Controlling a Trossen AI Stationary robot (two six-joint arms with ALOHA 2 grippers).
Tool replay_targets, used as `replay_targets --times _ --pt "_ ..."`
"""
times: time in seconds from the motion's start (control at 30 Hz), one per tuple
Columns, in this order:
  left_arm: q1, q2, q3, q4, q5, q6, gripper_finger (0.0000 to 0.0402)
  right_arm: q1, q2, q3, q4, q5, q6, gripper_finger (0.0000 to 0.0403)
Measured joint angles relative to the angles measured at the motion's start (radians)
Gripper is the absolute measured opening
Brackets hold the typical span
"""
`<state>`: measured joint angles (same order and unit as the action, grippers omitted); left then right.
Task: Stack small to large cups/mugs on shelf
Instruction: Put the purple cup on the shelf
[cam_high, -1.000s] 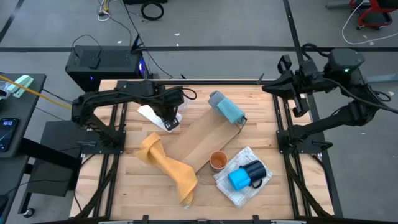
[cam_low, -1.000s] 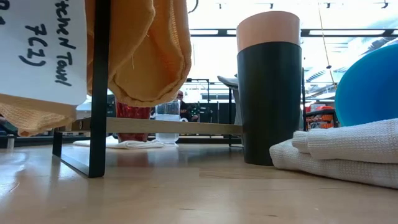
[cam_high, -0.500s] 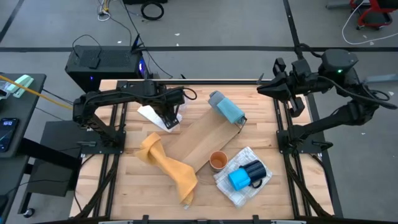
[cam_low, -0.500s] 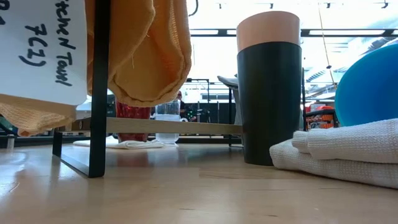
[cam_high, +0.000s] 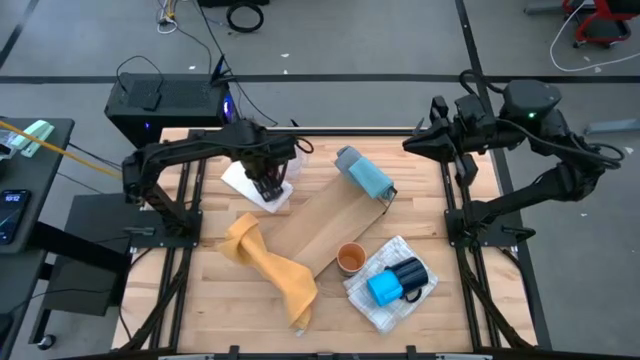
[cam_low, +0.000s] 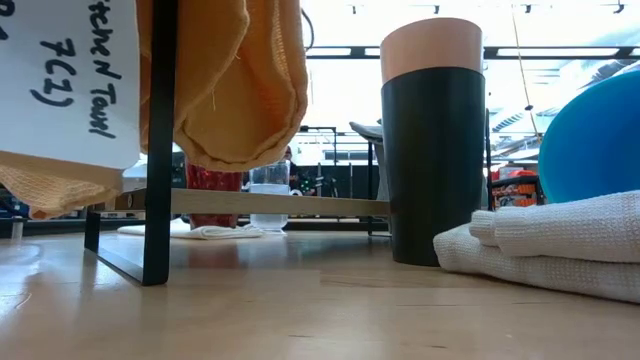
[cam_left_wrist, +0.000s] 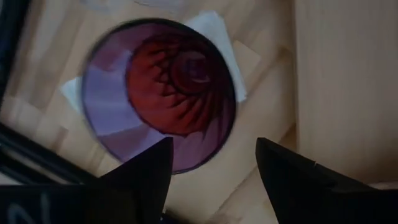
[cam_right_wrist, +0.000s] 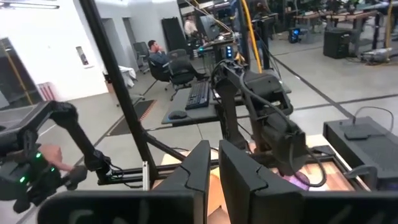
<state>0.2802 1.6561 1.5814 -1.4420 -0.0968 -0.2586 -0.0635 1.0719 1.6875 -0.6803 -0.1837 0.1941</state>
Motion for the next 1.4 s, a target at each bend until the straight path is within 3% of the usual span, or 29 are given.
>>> replay_targets --times 0.33,1.4 --pt "-0.004 0.077 0.000 0.001 0.005 0.065 0.0237 -0.021 0.001 0.000 0.004 0.000 0.011 0.0041" --pt "-0.002 0.113 -0.001 0.071 0.005 0.113 0.0199 -0.021 0.003 0.000 0.004 0.000 -0.022 0.0041"
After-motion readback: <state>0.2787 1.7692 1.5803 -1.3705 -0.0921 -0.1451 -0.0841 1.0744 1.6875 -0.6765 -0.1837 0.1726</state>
